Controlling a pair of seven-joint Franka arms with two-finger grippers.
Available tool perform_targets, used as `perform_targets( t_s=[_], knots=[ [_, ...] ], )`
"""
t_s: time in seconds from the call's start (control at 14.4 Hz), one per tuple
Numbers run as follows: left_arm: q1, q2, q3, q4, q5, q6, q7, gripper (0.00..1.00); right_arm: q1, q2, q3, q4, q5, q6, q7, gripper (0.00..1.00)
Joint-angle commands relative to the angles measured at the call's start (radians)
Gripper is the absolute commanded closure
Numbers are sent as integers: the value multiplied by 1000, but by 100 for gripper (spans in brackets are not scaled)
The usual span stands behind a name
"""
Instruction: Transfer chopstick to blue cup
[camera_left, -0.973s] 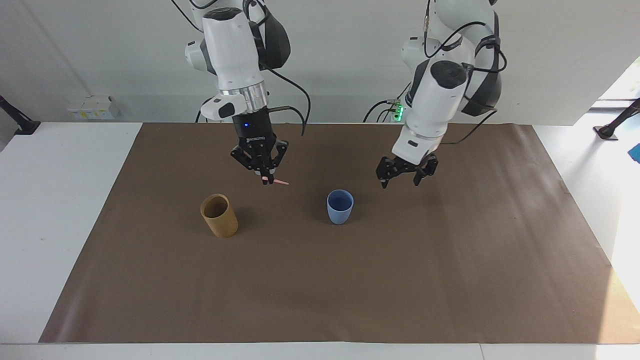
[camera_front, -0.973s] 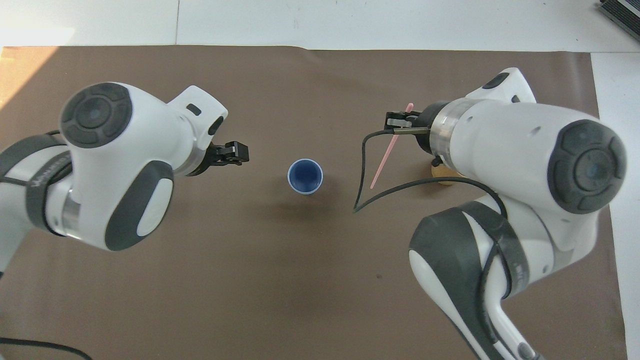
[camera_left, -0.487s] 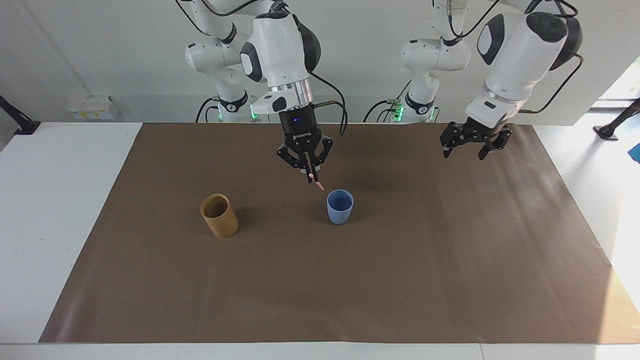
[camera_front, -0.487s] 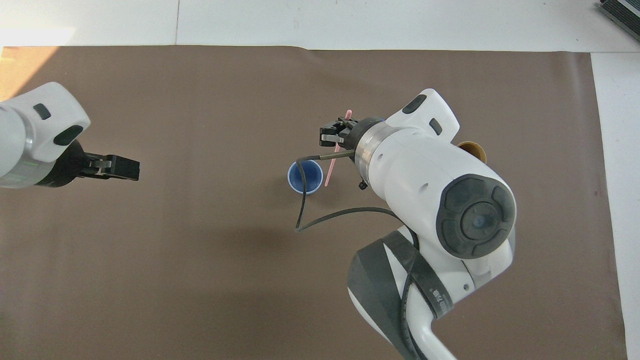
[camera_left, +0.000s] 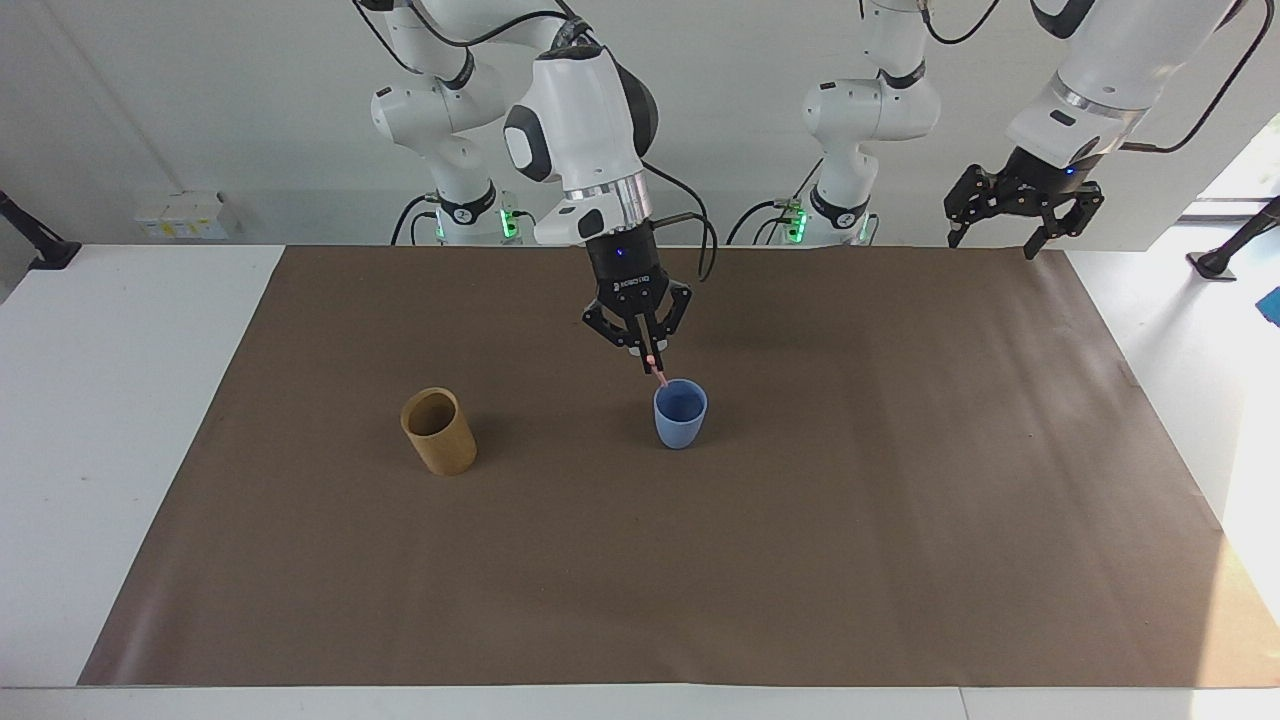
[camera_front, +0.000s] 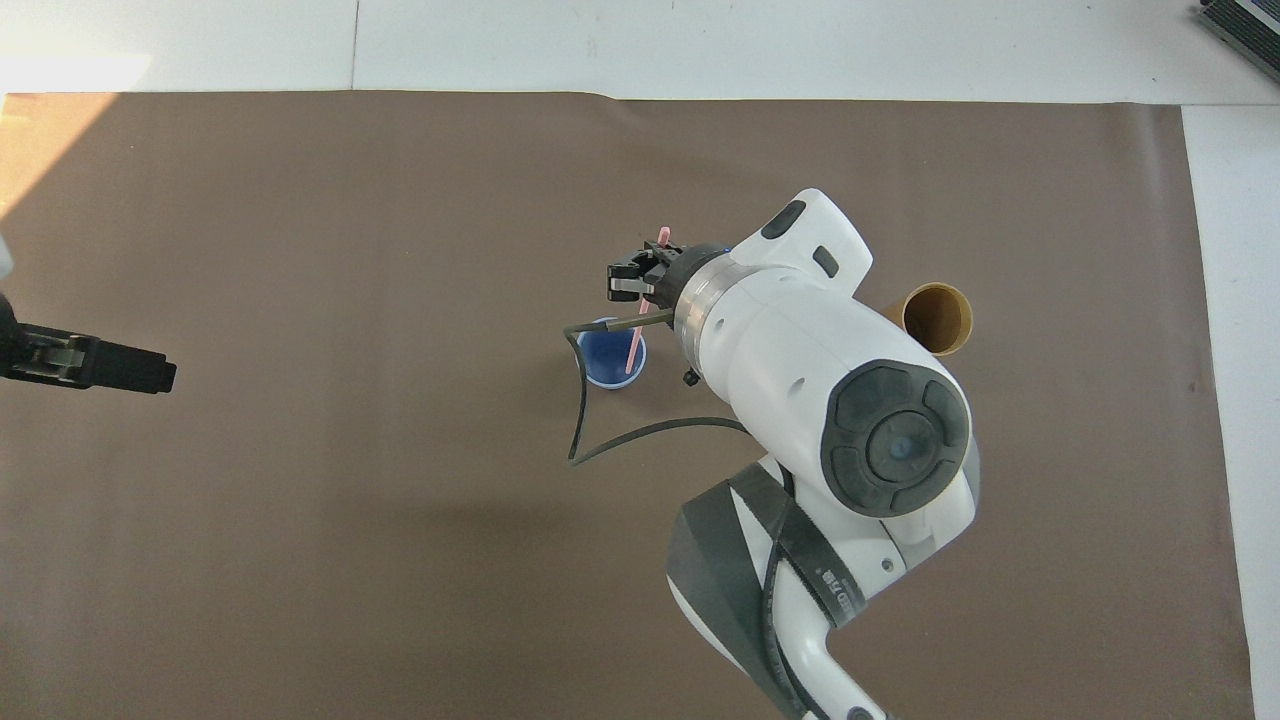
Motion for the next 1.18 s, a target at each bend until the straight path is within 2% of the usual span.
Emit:
perform_targets(
  t_s=[0.0,0.21,0.49,0.56,0.63,0.76,0.83,0.97,1.11],
  knots=[
    [20,9,-16,14,-6,-21,21,0,11,57,-1,4,-34,66,26,100],
    [20,9,-17,14,-5,-24,15,0,16,79,-1,-4,-35,74,26,100],
    [23,9,-14,20,-1,-35,15,0,16,85,-1,-19,-34,72,27,81],
    [23,10,-11,23,6,-50,15,0,16,85,-1,-22,-34,72,39,64],
    [23,10,-8,26,3,-61,14,0,17,83,-1,-22,-34,74,58,54],
    [23,13,-10,81,6,-119,14,0,32,82,-1,-23,-39,72,98,53],
    [25,21,-13,113,8,-150,14,0,33,74,-1,-27,-39,64,102,50],
    [23,19,-13,112,8,-148,12,0,0,24,-3,-74,-39,55,102,22],
    [25,13,-13,98,8,-142,17,0,-68,-67,-3,-179,-39,54,87,0]
  ],
)
